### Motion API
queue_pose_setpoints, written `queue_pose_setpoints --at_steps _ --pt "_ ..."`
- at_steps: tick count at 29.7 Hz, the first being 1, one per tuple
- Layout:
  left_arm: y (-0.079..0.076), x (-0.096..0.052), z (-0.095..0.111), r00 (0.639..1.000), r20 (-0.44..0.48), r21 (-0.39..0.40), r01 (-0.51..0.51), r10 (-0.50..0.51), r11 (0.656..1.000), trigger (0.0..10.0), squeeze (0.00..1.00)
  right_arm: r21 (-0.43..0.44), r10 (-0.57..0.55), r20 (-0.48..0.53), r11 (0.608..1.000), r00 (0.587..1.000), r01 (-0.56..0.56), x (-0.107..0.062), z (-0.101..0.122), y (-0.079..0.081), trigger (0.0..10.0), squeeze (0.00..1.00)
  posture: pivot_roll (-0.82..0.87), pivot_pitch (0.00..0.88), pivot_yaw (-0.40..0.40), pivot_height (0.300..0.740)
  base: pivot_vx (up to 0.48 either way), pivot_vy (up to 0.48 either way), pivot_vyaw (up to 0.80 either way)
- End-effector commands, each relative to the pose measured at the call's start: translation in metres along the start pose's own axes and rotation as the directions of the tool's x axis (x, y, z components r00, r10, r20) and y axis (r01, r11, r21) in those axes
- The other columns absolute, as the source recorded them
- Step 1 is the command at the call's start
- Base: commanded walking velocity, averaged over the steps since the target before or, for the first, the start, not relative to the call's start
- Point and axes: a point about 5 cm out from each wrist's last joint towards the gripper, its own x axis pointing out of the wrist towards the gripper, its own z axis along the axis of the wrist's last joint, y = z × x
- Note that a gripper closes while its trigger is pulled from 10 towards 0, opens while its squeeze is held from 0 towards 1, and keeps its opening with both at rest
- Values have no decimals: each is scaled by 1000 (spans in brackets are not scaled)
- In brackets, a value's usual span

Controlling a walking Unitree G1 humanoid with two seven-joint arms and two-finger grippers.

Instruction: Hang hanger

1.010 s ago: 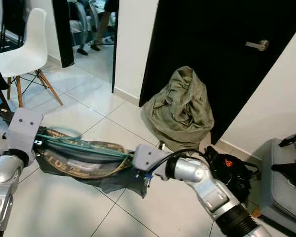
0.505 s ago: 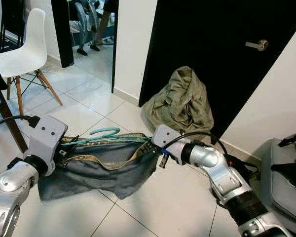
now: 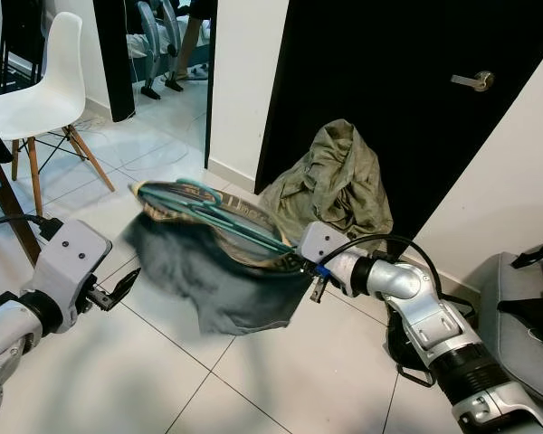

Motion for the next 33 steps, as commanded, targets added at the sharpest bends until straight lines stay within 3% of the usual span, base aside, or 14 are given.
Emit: queue_pose_setpoints --at_steps 1,8,10,15,16,19,20,21,22,25,28,29,30,33 --pt "2 -5 1 1000 -3 50 12 -12 999 10000 0 36 -37 -1 999 999 37 -4 -4 -8 10000 0 -34 231 -134 740 0 0 0" --pt "5 -4 2 999 4 44 -41 41 998 10000 0 64 -82 11 995 997 81 -6 -1 -20 10000 0 -32 230 -135 740 0 0 0" --pt "0 3 1 997 10 1 -83 83 997 10000 0 153 -90 48 985 995 82 -6 5 -23 10000 0 -35 228 -130 740 0 0 0" --pt "-3 6 0 995 13 -14 -99 99 995 10000 0 182 -91 62 980 994 78 -6 8 -23 10000 0 -36 228 -129 740 0 0 0" --pt "-9 13 2 993 21 -54 -117 118 992 10000 0 233 -104 92 969 990 80 -8 13 -23 10000 0 -36 223 -123 740 0 0 0" --pt "-9 13 2 993 21 -54 -117 118 992 10000 0 233 -104 92 969 990 80 -8 13 -23 10000 0 -36 223 -123 740 0 0 0" --pt "-19 23 4 990 27 -120 -132 136 984 10000 0 306 -160 138 945 977 112 -10 24 -21 10000 0 -41 214 -114 740 0 0 0" --pt "-19 23 4 990 27 -120 -132 136 984 10000 0 306 -160 138 945 977 112 -10 24 -21 10000 0 -41 214 -114 740 0 0 0" --pt "-30 32 6 991 19 -192 -125 131 974 10000 0 351 -214 161 925 963 147 -13 32 -17 10000 0 -43 204 -106 740 0 0 0" --pt "-42 39 7 996 9 -240 -87 92 967 10000 0 404 -264 140 895 954 188 -16 34 -11 10000 0 -46 199 -103 740 0 0 0" --pt "-64 44 5 999 -23 -312 -36 30 949 10000 0 465 -321 3 839 947 283 -23 21 7 10000 0 -55 186 -100 740 0 0 0" --pt "-64 44 5 999 -23 -312 -36 30 949 10000 0 465 -321 3 839 947 283 -23 21 7 10000 0 -55 186 -100 740 0 0 0" --pt "-77 47 10 1000 -7 -358 -15 14 933 10000 0 541 -336 -110 769 935 340 -29 6 19 10000 0 -59 177 -101 740 0 0 0" --pt "-85 49 14 1000 -3 -369 -14 14 929 10000 0 569 -356 -179 724 917 391 -34 -1 22 10000 0 -64 175 -101 740 0 0 0"
